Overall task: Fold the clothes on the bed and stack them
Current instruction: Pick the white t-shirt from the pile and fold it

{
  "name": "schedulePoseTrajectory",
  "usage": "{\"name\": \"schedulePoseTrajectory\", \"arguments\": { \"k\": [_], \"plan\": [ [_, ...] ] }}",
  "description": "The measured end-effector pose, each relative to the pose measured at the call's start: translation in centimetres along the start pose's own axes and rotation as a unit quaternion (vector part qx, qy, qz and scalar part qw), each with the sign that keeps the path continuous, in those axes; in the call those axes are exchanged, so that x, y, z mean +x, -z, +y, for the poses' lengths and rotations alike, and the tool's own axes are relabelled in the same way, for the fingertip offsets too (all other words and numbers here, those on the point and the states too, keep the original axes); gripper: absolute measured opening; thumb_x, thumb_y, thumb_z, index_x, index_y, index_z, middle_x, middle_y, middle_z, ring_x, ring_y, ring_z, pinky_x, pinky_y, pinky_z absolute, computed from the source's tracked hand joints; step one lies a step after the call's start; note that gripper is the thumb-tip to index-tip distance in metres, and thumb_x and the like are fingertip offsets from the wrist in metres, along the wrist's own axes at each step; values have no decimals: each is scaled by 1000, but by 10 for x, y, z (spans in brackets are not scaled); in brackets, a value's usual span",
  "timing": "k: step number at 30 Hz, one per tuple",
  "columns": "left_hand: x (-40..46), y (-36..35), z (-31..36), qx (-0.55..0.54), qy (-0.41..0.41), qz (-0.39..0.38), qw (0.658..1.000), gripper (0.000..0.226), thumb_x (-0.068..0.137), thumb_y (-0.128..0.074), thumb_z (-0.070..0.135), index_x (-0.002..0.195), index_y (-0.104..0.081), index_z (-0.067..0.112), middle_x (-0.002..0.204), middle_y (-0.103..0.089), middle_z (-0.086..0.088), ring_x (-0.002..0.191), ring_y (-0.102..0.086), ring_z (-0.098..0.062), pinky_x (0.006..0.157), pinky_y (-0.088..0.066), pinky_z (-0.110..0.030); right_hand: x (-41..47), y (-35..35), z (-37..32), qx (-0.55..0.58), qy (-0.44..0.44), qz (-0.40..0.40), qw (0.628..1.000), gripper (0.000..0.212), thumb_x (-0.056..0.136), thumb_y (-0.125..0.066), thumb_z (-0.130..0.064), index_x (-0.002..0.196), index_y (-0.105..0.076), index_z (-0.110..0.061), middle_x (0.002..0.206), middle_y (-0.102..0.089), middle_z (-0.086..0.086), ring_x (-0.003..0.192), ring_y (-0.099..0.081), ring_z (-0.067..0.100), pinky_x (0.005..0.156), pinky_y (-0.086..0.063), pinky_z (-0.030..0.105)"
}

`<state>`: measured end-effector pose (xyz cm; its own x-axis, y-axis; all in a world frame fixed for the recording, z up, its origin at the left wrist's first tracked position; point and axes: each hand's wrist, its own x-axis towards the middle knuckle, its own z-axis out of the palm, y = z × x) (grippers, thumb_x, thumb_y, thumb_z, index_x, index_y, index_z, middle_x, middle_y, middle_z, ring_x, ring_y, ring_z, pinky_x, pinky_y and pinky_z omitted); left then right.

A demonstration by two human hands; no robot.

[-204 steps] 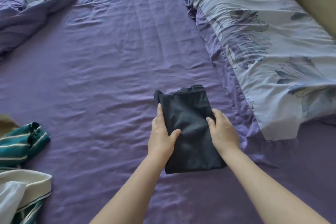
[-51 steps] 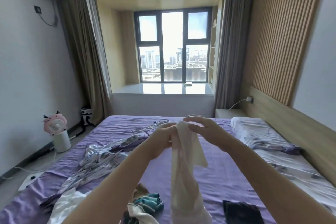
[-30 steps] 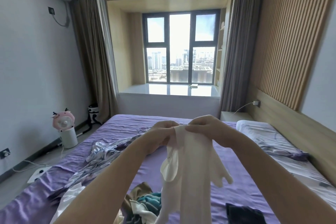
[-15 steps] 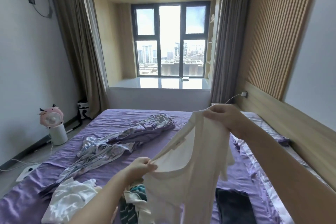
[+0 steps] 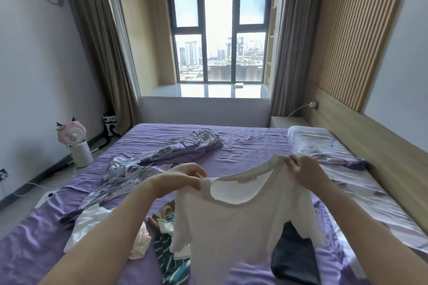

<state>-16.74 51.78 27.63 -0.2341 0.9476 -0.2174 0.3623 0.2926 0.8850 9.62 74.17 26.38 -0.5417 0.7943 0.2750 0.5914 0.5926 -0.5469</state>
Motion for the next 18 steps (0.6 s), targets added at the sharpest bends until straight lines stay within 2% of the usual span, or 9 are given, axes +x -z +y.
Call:
{"name": "schedulePoseTrajectory", "arguments": {
  "k": [2,4,7,10,13,15,17,18],
  "plan": [
    [-2,-4,-1,66,-25,53,996,22,76,-69,15,97,-68,20,86,-66,9,75,-59,-1,66,-46,-15,-5,-1,4,24,-4,-29,999,22,94,-52,-16,84,-63,0,78,-64,13,78,-61,31,66,-35,29],
    [-5,-9,-6,104,-49,123,986,9,82,-70,18,92,-72,19,80,-66,9,71,-57,-1,69,-45,-19,-12,-1,3,50,0,-42,998,17,92,-57,-16,84,-65,-3,76,-62,7,74,-57,24,67,-36,28],
    [-13,-13,-15,102,-73,198,972,10,81,-73,21,86,-73,12,73,-65,6,65,-55,-3,69,-43,-24,-27,-2,-5,96,-2,-42,994,14,86,-65,-17,74,-61,-12,69,-58,1,66,-52,16,61,-36,26],
    [-25,-14,-17,101,-94,243,960,12,81,-73,26,78,-71,15,69,-64,6,61,-53,-2,65,-41,-22,-44,-3,-16,156,-20,-35,987,13,83,-69,-18,74,-61,-13,66,-57,0,62,-51,13,56,-38,23],
    [-41,-12,-14,119,-132,297,938,14,84,-70,27,75,-70,16,61,-60,10,55,-51,4,57,-37,-12,-61,0,-29,214,-26,-13,976,8,87,-65,-19,87,-68,-12,76,-65,4,71,-57,17,62,-42,24],
    [-53,-7,-13,137,-149,310,929,11,86,-67,24,80,-72,16,62,-57,13,55,-51,4,55,-35,-8,-70,3,-39,203,-22,14,979,14,90,-60,-19,98,-69,-13,88,-68,5,82,-59,17,68,-42,25],
    [-68,-2,-12,157,-159,316,922,12,88,-65,25,85,-72,15,63,-57,10,59,-50,-3,56,-34,-11,-80,2,-51,163,-17,43,986,19,93,-54,-18,106,-66,-12,95,-66,4,89,-58,18,75,-38,26],
    [-77,1,-13,164,-162,318,920,14,88,-64,26,84,-72,15,64,-58,6,61,-51,-9,58,-35,-17,-88,1,-60,148,-12,60,987,19,94,-52,-18,107,-65,-12,94,-65,4,88,-58,20,74,-37,25]
  ]
}}
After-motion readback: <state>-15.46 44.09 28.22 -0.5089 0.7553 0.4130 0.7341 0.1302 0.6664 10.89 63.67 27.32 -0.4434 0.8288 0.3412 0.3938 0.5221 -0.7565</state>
